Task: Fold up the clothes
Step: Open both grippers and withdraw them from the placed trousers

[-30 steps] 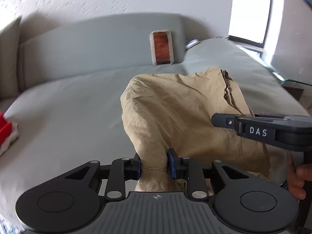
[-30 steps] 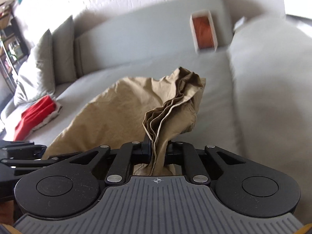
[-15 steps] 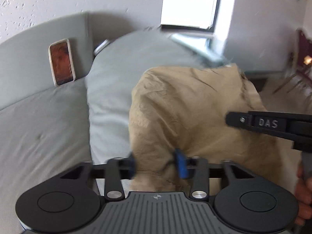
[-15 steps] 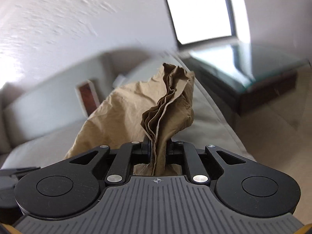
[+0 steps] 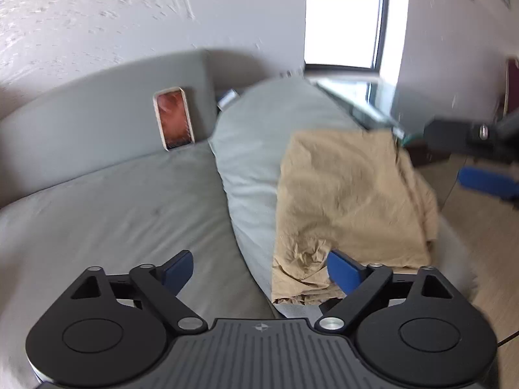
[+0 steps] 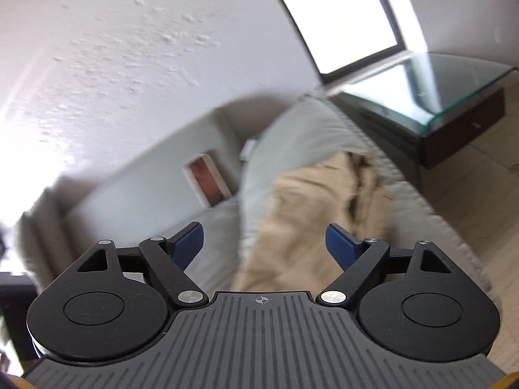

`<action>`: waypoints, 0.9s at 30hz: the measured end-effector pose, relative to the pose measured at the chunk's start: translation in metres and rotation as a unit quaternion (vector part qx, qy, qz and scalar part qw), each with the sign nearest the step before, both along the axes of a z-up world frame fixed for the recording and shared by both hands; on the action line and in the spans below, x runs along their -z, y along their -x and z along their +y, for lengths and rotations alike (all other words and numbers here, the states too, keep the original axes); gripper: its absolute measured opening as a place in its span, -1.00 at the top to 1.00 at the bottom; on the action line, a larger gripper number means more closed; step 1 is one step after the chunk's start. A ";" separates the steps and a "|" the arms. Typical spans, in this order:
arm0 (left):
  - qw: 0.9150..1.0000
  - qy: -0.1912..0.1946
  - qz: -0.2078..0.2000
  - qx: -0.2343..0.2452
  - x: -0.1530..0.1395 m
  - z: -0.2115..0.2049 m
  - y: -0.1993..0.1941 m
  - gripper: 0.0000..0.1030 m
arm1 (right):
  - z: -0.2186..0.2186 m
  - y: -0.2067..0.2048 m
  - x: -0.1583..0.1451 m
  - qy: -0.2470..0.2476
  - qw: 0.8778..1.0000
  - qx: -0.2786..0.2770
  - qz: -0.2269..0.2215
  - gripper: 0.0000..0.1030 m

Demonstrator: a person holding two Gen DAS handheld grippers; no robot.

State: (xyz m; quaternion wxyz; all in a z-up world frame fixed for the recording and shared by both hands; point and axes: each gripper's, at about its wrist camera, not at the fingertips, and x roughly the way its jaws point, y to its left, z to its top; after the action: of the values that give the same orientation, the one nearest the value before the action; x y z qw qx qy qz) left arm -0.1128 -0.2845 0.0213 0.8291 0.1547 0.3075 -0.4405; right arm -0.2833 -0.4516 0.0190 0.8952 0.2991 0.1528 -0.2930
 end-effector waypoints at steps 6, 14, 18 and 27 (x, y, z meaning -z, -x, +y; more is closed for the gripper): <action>0.999 0.037 0.013 -0.003 -0.044 0.046 0.029 -0.96 | 0.050 0.014 -0.058 0.025 0.998 -0.037 0.049 -0.92; 0.999 0.033 0.020 0.013 -0.047 0.047 0.069 -0.98 | 0.085 0.054 -0.083 0.029 0.991 -0.032 0.126 -0.99; 0.999 0.030 0.025 0.026 -0.046 0.043 0.087 -0.98 | 0.095 0.079 -0.084 0.024 0.986 -0.017 0.167 -0.99; 0.998 0.022 0.035 0.052 -0.042 0.035 0.121 -0.99 | 0.096 0.108 -0.080 0.010 0.984 0.002 0.178 -0.99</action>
State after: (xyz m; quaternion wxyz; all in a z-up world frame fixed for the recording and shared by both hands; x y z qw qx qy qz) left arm -0.2338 -0.2494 0.0632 0.7972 0.1361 0.3181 -0.4947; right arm -0.3914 -0.3553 0.0988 0.8561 0.2333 0.3056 -0.3453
